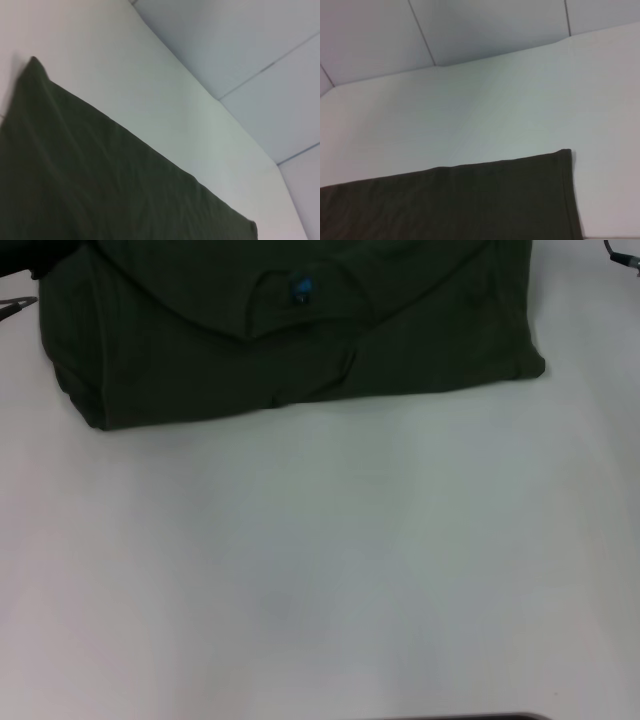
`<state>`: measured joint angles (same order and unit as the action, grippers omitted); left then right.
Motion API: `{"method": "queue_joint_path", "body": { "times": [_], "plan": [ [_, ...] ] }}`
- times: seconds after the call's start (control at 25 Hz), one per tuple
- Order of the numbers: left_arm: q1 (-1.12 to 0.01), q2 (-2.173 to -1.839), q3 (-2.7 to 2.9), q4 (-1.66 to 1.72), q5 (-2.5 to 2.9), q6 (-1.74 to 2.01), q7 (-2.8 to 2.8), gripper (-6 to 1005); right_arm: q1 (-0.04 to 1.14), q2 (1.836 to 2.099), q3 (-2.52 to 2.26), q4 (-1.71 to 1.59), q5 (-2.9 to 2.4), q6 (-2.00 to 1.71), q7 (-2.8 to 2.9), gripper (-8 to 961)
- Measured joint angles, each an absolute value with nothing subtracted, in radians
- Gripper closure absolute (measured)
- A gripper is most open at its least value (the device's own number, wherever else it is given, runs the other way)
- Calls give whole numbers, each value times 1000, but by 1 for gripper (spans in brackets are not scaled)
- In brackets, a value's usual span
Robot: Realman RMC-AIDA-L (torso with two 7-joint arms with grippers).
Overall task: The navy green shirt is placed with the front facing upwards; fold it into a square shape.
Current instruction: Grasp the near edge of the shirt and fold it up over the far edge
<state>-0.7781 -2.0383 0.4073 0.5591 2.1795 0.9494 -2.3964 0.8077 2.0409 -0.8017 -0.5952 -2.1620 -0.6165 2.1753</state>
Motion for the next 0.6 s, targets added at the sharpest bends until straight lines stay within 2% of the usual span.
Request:
{"method": "queue_joint_path", "body": {
  "times": [0.24,0.48,0.6],
  "plan": [
    [-772,-2042,404,555,2162,930,-2402,858,817,2030,-817,-594,-2164,-611,2166,850],
    [-767,-2043,405,552,2149,928,-2405,855,832,2021,-846,-591,-2166,-611,2167,637],
    [-758,-2043,405,551,2149,921,-2407,854,835,2021,-849,-591,-2166,-612,2167,599]
  ]
}}
